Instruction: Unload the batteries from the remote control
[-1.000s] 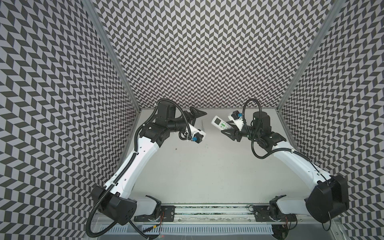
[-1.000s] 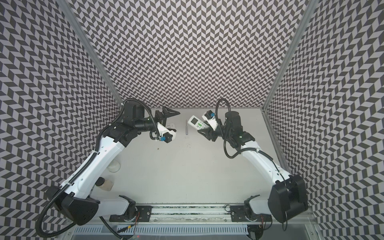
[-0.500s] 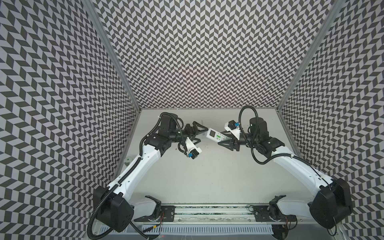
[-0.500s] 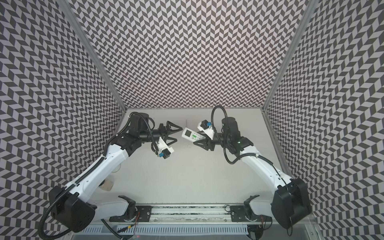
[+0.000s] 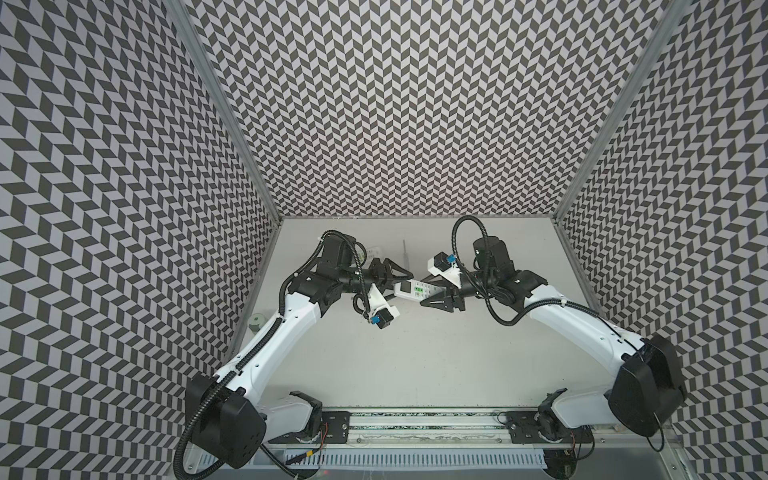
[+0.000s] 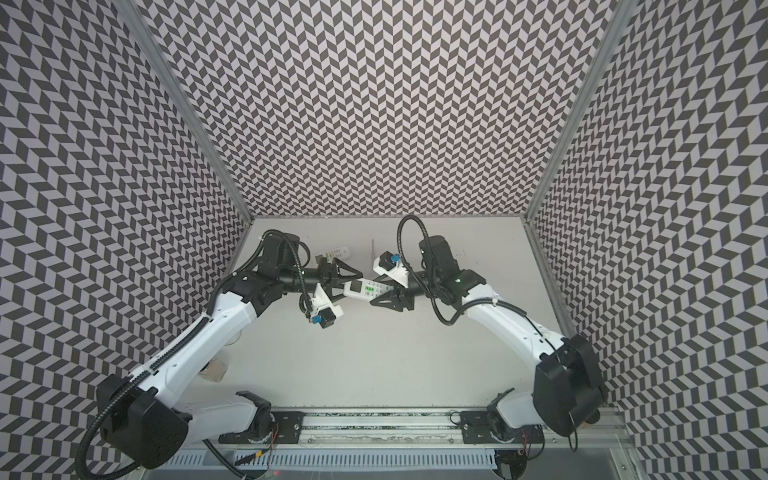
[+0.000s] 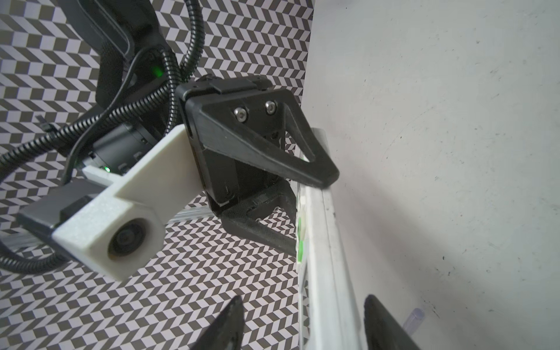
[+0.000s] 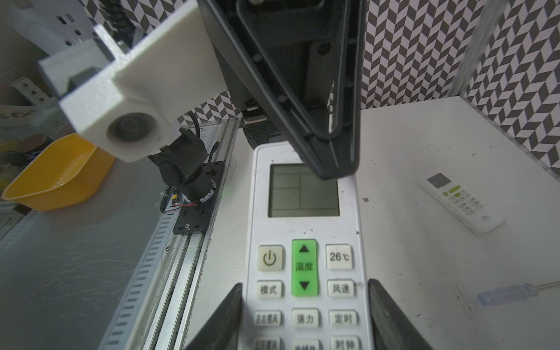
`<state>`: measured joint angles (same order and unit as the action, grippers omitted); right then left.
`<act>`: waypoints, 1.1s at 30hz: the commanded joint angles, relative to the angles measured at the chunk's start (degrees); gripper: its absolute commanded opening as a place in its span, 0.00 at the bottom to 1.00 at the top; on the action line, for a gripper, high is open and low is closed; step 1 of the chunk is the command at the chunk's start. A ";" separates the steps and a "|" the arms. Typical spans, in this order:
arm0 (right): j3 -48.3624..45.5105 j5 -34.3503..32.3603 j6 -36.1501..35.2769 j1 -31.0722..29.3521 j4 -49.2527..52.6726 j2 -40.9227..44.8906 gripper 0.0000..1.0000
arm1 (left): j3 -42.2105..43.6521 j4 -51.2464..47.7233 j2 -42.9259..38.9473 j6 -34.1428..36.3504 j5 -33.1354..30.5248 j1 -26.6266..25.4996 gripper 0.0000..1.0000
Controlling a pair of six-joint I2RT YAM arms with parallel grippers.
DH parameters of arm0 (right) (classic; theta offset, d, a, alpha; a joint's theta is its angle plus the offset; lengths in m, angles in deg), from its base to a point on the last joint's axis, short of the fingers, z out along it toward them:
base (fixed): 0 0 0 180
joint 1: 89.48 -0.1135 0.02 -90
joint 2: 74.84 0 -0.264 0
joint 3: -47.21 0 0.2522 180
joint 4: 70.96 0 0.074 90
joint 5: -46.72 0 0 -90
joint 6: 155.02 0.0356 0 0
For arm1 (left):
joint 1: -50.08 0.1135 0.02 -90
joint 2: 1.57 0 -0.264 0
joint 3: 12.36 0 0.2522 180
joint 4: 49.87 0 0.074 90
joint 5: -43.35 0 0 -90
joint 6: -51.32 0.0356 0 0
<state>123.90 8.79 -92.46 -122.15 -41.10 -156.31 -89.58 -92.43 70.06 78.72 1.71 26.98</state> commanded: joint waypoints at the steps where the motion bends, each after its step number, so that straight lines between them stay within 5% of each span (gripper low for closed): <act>1: 1.37 2.59 -2.95 -0.82 -0.70 0.31 0.54 | -1.62 -6.00 -0.26 27.61 1.02 0.54 0.50; 13: 2.72 3.04 -2.09 -0.92 -1.68 -1.44 0.55 | -0.08 -7.79 -2.01 27.81 3.55 0.64 0.06; 18: 1.77 1.71 -1.48 -0.91 -3.52 -1.14 0.70 | -1.18 -9.40 -2.65 22.18 4.06 0.77 0.00; 26: -3.29 -7.29 0.38 -0.25 -11.95 7.54 0.81 | -7.56 -11.38 -0.11 -16.57 -5.18 2.18 0.00; 33: -15.25 -11.12 14.45 3.11 -33.34 14.67 0.81 | -5.62 -10.76 0.66 -55.75 -7.49 6.04 0.00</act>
<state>111.90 1.03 -84.86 -120.16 -61.26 -142.33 -96.03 -102.28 70.39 45.15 -4.37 32.54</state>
